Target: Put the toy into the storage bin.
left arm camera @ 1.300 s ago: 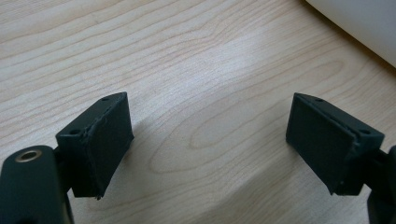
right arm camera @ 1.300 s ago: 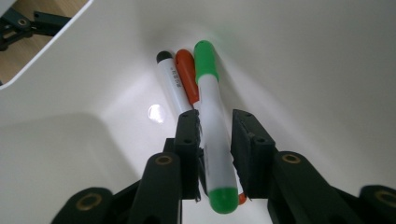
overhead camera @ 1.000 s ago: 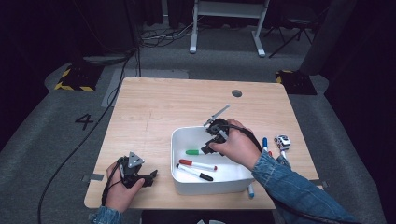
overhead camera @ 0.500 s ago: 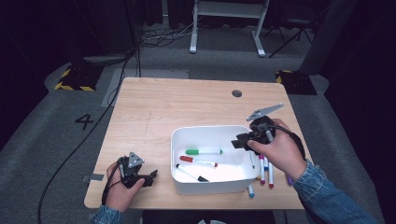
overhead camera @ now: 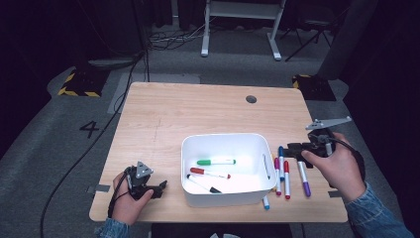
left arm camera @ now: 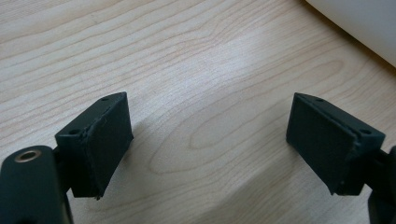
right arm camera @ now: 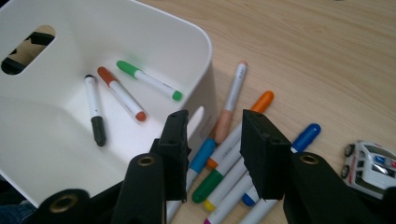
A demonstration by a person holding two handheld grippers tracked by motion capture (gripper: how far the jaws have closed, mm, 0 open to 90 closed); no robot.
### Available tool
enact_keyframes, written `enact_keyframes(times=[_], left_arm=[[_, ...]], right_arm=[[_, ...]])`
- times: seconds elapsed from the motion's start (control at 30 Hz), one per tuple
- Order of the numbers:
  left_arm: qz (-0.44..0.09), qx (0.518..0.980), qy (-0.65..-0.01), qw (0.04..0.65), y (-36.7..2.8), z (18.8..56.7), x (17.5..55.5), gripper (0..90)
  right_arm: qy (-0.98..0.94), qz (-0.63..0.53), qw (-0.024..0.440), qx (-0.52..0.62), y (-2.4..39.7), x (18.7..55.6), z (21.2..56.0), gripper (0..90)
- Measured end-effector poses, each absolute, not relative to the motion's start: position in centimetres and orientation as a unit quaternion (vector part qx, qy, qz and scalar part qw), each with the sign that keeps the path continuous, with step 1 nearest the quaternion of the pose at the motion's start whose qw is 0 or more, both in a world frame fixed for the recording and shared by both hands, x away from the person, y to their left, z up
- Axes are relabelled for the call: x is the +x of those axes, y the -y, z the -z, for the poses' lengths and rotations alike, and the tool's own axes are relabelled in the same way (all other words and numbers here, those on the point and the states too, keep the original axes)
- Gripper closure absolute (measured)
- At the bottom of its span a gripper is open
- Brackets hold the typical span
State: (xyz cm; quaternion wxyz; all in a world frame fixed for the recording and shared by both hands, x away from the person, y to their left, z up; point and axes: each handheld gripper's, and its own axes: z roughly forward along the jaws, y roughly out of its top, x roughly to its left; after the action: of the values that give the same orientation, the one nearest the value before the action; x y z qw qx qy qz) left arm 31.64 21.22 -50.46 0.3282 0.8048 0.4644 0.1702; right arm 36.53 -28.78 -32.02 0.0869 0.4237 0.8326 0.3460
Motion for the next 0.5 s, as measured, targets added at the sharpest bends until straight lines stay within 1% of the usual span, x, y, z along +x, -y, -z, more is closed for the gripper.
enact_keyframes(times=[0.2, 0.23, 0.5], left_arm=[[-0.17, 0.805, -0.464, 0.328, -21.2, 50.5, 31.6, 14.5], [-0.17, 0.805, -0.464, 0.328, -21.2, 50.5, 31.6, 14.5], [-0.17, 0.805, -0.464, 0.328, -21.2, 50.5, 31.6, 14.5]], right_arm=[[-0.822, -0.341, 0.095, 0.447, 31.2, 35.9, 32.8, 62.2], [-0.818, -0.338, 0.097, 0.455, 32.1, 35.7, 33.2, 62.0], [-0.805, -0.323, 0.104, 0.487, 34.9, 35.1, 35.5, 60.1]])
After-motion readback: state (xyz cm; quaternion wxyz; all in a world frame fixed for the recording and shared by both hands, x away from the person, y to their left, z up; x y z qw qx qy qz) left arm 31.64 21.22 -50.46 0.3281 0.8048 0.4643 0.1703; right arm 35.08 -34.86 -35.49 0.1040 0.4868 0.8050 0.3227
